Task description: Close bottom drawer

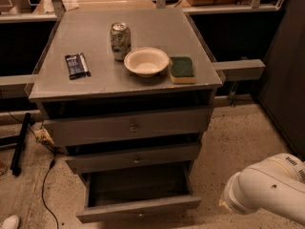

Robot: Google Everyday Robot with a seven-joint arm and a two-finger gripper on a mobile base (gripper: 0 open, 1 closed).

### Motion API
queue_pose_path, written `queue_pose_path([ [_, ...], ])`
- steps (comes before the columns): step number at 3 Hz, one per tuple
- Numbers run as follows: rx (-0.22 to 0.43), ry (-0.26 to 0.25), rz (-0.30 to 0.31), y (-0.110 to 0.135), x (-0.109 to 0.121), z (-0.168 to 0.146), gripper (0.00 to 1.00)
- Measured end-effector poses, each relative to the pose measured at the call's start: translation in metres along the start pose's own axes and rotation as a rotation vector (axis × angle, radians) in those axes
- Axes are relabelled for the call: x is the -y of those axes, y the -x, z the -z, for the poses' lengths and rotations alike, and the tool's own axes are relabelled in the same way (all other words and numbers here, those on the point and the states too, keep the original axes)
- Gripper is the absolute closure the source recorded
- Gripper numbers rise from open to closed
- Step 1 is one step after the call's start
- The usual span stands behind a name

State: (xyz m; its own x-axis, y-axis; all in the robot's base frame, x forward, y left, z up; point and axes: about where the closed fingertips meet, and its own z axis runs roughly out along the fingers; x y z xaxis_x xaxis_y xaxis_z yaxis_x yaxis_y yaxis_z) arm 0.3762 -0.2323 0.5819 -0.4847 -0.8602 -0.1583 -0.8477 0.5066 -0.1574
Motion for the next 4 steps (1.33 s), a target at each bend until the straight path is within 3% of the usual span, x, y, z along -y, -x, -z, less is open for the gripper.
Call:
queue_pose_path([
  [2,-0.027,0.074,-0.095,-0.012,-0.007,-0.084,1.0],
  [4,-0.019,0.101,-0.105,-0.018,-0.02,-0.096,1.0],
])
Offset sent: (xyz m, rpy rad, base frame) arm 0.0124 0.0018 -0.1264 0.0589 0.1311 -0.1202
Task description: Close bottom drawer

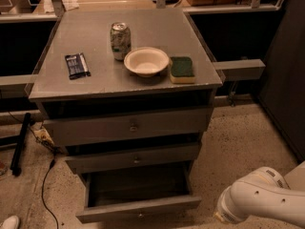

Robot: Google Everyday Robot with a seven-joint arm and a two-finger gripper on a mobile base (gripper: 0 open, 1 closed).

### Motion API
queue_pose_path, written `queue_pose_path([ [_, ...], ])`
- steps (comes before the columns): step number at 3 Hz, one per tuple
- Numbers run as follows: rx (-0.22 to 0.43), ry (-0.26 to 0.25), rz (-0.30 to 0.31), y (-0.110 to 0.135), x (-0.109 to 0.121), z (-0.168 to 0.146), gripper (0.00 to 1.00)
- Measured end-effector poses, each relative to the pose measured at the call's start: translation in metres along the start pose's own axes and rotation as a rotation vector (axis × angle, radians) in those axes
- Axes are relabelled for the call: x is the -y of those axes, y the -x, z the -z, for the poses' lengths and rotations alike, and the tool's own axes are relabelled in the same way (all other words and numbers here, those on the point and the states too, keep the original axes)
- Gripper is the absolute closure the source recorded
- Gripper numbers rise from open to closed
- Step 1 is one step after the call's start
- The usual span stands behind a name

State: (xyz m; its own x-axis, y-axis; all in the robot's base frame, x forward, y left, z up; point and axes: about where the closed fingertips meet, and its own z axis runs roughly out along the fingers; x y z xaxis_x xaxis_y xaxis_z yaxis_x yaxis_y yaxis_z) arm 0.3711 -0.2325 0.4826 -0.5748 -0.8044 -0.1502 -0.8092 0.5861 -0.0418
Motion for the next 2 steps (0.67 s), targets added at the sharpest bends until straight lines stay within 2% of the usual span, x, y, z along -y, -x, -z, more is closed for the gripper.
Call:
queue_pose_path([
  [2,0.02,0.107,-0.012,-0.011,-0.032,-0.063,1.0],
])
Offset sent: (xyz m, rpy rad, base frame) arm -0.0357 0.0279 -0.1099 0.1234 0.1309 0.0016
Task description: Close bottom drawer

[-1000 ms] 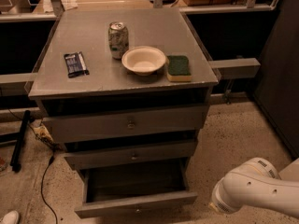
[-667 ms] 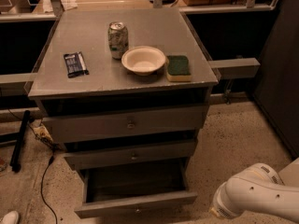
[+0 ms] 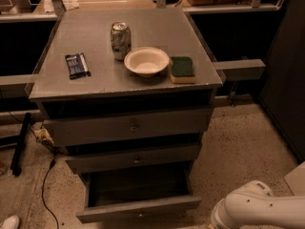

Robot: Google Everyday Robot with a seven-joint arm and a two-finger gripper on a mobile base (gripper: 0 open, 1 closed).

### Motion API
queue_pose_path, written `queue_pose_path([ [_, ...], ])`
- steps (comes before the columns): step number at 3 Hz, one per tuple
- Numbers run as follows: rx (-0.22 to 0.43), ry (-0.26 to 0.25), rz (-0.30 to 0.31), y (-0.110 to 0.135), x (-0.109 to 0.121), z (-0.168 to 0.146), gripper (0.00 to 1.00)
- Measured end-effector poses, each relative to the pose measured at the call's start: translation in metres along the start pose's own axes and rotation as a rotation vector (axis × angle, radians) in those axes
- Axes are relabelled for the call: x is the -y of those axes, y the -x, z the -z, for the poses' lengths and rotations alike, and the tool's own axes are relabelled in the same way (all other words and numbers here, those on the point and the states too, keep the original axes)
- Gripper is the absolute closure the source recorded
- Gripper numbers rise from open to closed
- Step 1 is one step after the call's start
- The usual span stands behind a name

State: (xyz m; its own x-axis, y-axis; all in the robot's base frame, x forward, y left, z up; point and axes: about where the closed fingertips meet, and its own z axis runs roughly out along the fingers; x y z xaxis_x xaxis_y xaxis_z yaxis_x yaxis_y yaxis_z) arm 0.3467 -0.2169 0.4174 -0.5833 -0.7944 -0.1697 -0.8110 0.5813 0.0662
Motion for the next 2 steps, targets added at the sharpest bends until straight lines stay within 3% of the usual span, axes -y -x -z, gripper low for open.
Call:
queue_pose_path([
  [1,-0.026,0.066,0.045,0.0006,-0.0166,-0.0581,1.0],
  [2,-0.022,0.069,0.035,0.0002,-0.0174,-0.0619,1.0],
])
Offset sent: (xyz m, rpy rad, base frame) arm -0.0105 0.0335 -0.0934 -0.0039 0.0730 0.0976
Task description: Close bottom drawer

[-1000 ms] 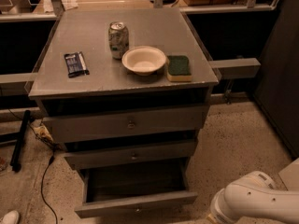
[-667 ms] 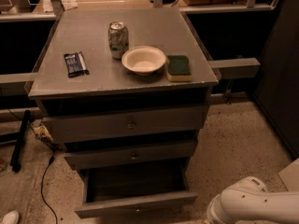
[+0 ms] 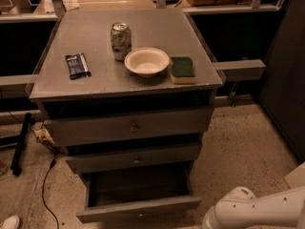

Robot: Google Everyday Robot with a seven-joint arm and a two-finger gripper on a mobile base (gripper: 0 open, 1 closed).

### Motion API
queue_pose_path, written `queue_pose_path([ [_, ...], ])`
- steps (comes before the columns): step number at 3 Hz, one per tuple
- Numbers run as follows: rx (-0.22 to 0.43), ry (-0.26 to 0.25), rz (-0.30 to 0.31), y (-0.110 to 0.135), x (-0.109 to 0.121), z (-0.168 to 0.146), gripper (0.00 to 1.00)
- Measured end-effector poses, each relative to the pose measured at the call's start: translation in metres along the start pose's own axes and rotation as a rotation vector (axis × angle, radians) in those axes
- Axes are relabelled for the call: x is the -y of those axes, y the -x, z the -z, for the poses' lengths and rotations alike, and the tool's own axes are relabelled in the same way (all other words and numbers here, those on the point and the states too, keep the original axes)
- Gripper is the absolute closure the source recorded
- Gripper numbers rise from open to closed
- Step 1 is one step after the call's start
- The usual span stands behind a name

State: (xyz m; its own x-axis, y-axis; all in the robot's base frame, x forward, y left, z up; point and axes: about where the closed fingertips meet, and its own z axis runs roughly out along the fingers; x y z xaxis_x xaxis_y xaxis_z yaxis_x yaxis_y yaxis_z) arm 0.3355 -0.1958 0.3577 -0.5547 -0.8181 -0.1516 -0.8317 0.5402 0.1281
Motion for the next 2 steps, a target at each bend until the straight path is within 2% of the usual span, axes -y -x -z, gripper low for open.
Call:
queue_pose_path([
  [1,0.023,0.014,-0.047,-0.001,-0.002,-0.019,1.0],
  [2,0.071,0.035,-0.095,0.017,0.008,-0.049,1.0],
])
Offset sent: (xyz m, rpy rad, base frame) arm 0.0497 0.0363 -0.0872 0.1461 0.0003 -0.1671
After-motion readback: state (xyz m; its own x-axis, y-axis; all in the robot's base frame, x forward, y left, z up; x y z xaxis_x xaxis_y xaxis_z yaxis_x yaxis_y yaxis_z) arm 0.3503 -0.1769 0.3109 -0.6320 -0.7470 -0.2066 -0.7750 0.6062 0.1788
